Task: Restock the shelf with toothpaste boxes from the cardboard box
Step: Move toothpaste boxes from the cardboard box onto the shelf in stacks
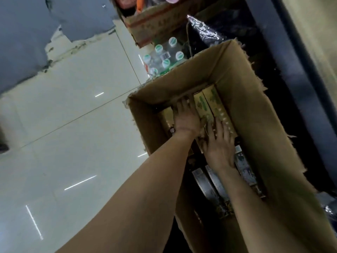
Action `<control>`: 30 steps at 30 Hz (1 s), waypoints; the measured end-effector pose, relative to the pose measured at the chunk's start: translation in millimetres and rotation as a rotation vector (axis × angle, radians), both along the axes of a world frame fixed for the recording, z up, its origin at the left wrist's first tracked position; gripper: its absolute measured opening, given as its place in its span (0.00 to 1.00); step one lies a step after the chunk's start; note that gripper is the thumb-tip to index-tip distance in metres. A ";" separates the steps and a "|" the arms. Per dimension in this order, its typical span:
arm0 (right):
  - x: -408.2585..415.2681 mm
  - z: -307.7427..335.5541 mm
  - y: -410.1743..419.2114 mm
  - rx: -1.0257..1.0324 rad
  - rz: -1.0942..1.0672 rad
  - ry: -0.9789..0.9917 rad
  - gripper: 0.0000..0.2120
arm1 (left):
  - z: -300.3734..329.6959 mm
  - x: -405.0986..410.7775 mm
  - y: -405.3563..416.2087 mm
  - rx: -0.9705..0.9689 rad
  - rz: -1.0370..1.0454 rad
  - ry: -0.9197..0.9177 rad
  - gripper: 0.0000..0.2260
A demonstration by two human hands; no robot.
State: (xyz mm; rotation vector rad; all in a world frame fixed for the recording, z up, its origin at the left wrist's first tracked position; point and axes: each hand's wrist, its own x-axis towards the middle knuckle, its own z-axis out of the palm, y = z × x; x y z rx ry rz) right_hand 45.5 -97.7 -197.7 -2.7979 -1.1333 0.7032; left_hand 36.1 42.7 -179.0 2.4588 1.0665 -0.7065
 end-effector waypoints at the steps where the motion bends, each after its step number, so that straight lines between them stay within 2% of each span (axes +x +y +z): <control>1: -2.1 -1.5 -0.8 0.014 -0.015 0.001 0.31 | -4.2 -0.9 -3.4 -0.014 0.041 -0.058 0.39; 4: -1.9 0.5 6.9 0.057 -0.076 0.019 0.24 | -7.4 -9.9 -11.4 -0.042 0.190 -0.155 0.37; 8: 11.6 8.0 20.6 0.037 -0.107 0.069 0.25 | -6.4 -12.6 -7.6 -0.131 0.403 -0.110 0.38; 13: 31.1 11.9 19.7 -0.008 -0.112 0.026 0.25 | 7.6 -5.6 -6.5 -0.183 0.440 -0.071 0.37; 16: 36.3 13.0 19.9 -0.034 -0.042 0.028 0.26 | 15.9 -3.7 -9.0 -0.288 0.528 -0.178 0.37; 20: 41.7 16.7 24.1 -0.073 0.043 0.025 0.27 | 27.8 -1.7 -15.7 -0.464 0.881 -0.375 0.27; 24: 45.3 17.6 33.1 -0.103 0.116 0.038 0.30 | 42.1 -18.2 -16.7 -0.454 1.113 -0.449 0.38; 27: 44.0 17.7 42.0 -0.131 0.084 0.025 0.29 | 54.9 -34.2 -22.9 -0.397 1.157 -0.500 0.38; 30: 42.7 19.2 48.6 -0.168 0.027 0.047 0.28 | 67.9 -37.1 -28.6 -0.367 1.112 -0.576 0.35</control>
